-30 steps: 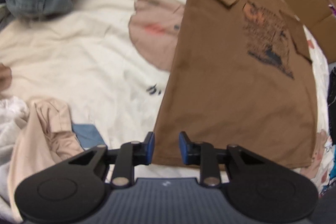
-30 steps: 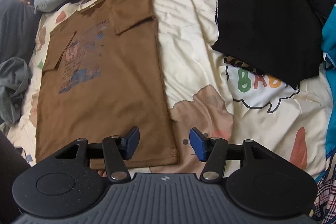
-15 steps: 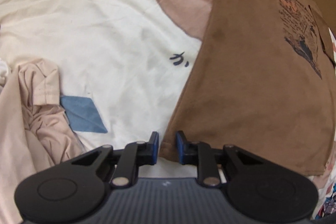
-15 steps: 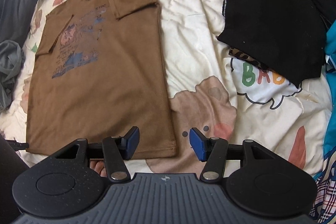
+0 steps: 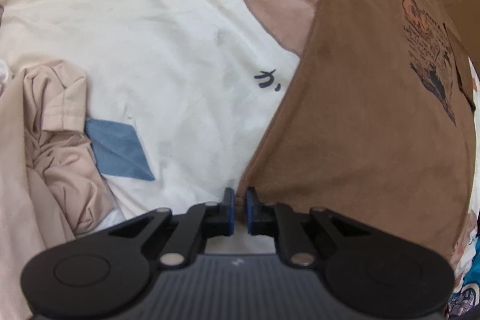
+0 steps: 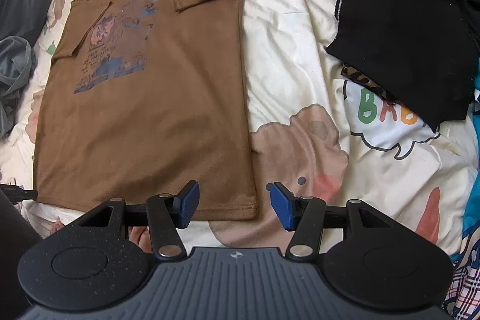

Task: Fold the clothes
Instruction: 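Lower both tools to the hem of the folded shirt, then pinch the hem edge of the shirt with both tools, then lift the hem with both tools and fold it toward the collar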

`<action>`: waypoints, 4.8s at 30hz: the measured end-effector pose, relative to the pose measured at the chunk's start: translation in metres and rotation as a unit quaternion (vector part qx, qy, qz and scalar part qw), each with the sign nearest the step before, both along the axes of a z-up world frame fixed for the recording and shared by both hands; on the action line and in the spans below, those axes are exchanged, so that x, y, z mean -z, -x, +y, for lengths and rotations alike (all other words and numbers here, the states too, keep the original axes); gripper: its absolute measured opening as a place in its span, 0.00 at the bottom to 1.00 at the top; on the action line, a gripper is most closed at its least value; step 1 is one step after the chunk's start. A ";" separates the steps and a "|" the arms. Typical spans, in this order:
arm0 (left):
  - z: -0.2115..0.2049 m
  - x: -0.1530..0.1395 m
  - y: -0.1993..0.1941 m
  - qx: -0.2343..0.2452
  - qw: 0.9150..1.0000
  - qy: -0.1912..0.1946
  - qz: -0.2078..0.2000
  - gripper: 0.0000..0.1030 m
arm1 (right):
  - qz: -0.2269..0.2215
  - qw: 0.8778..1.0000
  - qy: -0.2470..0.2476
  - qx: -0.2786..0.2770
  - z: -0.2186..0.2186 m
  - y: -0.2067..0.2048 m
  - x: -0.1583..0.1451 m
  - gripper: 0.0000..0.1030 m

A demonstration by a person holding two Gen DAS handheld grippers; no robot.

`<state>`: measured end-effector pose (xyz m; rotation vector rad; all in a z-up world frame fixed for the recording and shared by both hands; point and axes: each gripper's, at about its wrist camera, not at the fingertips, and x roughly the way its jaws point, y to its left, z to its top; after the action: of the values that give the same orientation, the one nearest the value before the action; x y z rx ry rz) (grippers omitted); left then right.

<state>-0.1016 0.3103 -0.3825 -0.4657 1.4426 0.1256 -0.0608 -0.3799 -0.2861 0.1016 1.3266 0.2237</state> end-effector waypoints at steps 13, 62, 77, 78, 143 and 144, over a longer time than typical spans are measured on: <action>0.002 -0.015 0.009 0.002 1.000 -0.002 0.000 0.07 | 0.025 0.999 0.005 -0.031 0.005 -0.001 0.069 0.41; 0.009 -0.004 0.007 0.021 0.999 -0.021 -0.021 0.17 | 0.059 0.998 -0.035 0.006 0.000 -0.013 0.119 0.39; -0.005 0.010 -0.001 0.038 0.999 -0.022 -0.008 0.13 | 0.104 0.994 -0.018 -0.018 0.015 -0.018 0.134 0.06; -0.006 0.010 -0.002 0.041 0.999 -0.019 -0.002 0.06 | 0.105 0.994 -0.014 -0.025 0.017 -0.018 0.133 0.05; 0.021 -0.125 -0.024 0.032 0.995 0.036 -0.082 0.04 | 0.030 0.995 -0.090 0.031 -0.016 -0.026 0.000 0.04; 0.022 -0.126 -0.030 0.035 0.995 0.035 -0.086 0.04 | 0.025 0.995 -0.090 0.030 -0.015 -0.032 -0.002 0.04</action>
<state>-0.0715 0.3320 -0.2565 -0.4722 1.2946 -0.0216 -0.0293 -0.3953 -0.2842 0.3013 1.3495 0.2914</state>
